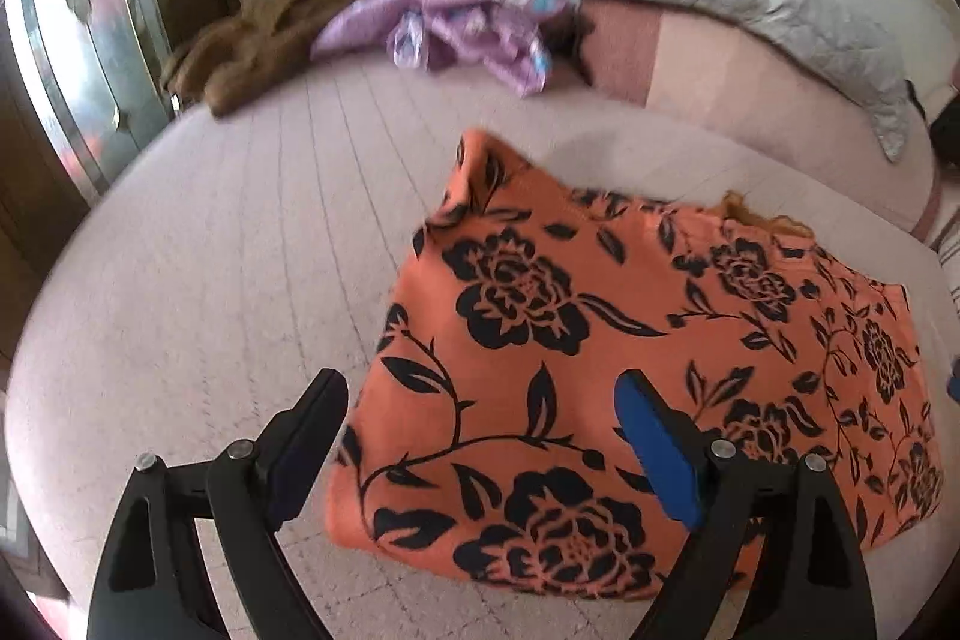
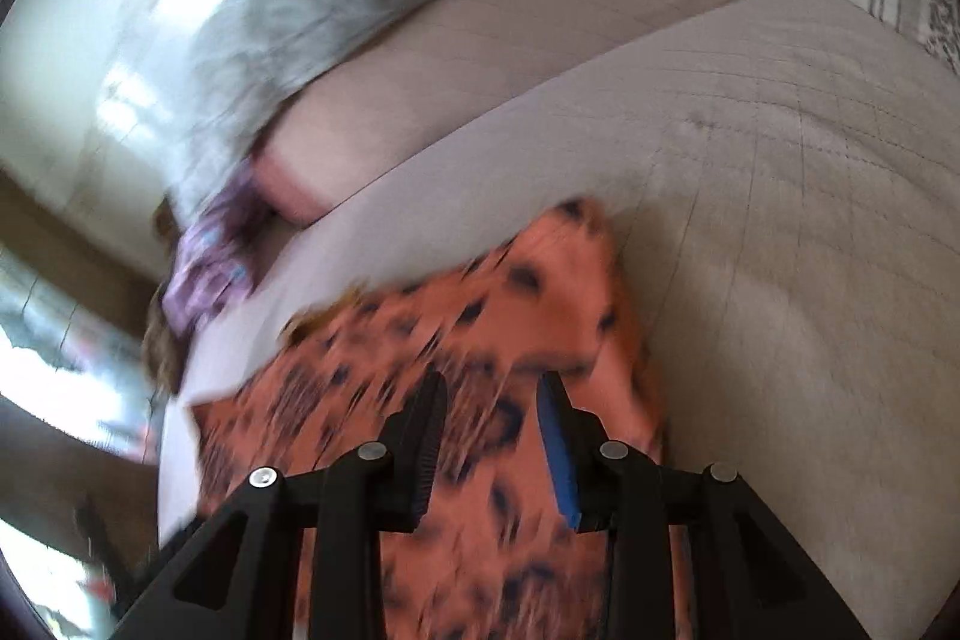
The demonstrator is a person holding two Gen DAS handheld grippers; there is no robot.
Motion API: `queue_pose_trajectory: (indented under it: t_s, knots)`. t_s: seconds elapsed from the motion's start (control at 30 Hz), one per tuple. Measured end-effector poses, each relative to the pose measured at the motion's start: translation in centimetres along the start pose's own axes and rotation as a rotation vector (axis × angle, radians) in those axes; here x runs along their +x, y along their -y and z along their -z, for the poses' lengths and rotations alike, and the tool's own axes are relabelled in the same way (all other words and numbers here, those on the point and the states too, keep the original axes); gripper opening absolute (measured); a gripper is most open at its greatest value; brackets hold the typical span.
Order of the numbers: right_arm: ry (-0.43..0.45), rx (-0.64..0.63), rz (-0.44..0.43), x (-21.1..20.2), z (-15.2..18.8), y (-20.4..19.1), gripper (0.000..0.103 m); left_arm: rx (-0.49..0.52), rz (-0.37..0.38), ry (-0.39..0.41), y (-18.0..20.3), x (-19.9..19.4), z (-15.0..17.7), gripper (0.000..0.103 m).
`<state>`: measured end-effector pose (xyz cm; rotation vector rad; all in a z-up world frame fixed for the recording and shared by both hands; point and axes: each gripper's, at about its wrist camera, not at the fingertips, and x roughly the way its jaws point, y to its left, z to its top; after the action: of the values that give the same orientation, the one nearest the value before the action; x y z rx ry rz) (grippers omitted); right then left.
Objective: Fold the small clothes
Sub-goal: 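Grasp the folded dress edge with the left gripper and lift it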
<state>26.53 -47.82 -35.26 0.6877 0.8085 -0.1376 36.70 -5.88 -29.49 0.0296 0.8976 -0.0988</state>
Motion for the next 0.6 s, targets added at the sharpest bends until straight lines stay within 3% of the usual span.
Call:
queue_pose_trajectory:
  t_s: [0.17,0.23,0.27,0.4,0.5,0.6]
  knots:
    - [-0.055,-0.004,-0.058,-2.5,6.4,-0.3,0.036,0.049,0.039,-0.081,0.5,0.4,2.6,0.091]
    - [-0.110,0.046,-0.038,-1.1,8.6,1.0,0.042,0.114,0.012,-0.184,0.9,2.8,3.5,0.092]
    - [-0.148,0.064,-0.014,0.2,9.4,1.1,0.043,0.113,0.013,-0.182,0.6,3.1,3.7,0.093]
    - [-0.122,0.091,-0.054,-1.4,9.9,1.0,0.046,0.037,0.037,-0.118,-1.7,0.2,3.8,0.093]
    - [-0.064,0.107,-0.140,-4.6,10.9,1.2,0.067,-0.073,0.080,-0.117,-4.2,-1.7,5.5,0.092]
    - [-0.053,0.183,-0.190,-6.3,12.8,2.6,0.067,-0.165,0.124,-0.132,-6.1,-2.3,6.8,0.092]
